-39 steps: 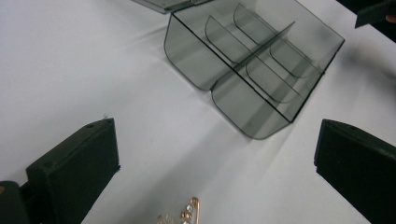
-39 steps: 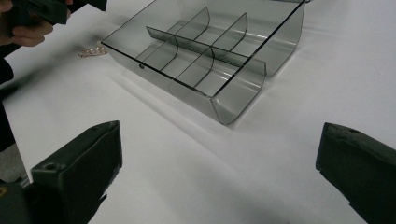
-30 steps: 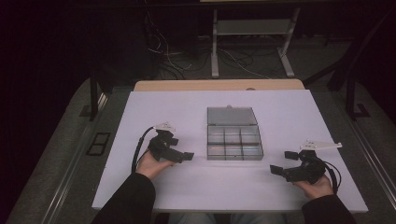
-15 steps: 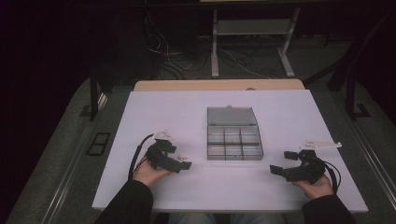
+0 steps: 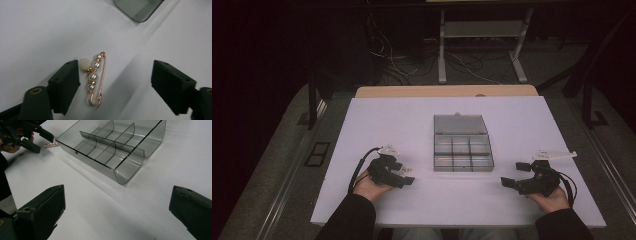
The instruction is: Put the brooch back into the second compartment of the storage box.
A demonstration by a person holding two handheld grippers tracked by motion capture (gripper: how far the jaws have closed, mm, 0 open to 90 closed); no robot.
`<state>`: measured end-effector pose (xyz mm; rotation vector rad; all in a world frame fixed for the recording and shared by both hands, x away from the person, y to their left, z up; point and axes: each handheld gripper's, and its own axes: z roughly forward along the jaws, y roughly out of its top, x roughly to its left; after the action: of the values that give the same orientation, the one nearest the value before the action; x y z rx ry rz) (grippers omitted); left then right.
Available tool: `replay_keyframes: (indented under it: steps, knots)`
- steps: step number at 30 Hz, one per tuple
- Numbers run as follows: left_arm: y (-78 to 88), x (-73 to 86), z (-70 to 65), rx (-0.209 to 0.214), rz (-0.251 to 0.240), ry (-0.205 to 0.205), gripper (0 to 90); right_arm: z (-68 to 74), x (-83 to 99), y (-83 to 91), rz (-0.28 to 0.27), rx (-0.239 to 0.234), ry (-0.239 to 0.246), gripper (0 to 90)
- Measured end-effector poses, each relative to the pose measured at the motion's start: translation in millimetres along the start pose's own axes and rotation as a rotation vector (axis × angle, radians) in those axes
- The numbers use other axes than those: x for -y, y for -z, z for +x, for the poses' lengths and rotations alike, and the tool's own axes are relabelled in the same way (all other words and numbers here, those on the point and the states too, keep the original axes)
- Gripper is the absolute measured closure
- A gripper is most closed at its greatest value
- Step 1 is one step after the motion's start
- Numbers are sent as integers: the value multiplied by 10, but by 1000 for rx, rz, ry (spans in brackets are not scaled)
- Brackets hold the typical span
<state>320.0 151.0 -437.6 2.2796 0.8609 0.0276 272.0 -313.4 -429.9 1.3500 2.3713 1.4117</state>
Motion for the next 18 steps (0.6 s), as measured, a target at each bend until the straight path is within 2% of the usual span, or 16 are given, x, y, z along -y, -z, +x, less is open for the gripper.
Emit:
replay_keyframes:
  steps: [2,7,9,12,15,18]
  knots:
    - [3,13,-7,-6,6,-24,312,1,0,-3,-1,-1,-1,4]
    - [4,21,-31,-31,10,-54,467,-6,0,-2,-2,-1,0,4]
    - [8,24,-34,-40,14,-63,564,-10,-1,0,-1,0,-1,3]
    - [11,23,-50,-73,23,-80,677,-20,-1,10,-4,2,-8,4]
    - [-1,28,-76,-111,17,-80,783,-33,1,23,-10,6,-14,3]
    - [1,28,-69,-110,15,-73,808,-38,1,27,-9,6,-19,4]
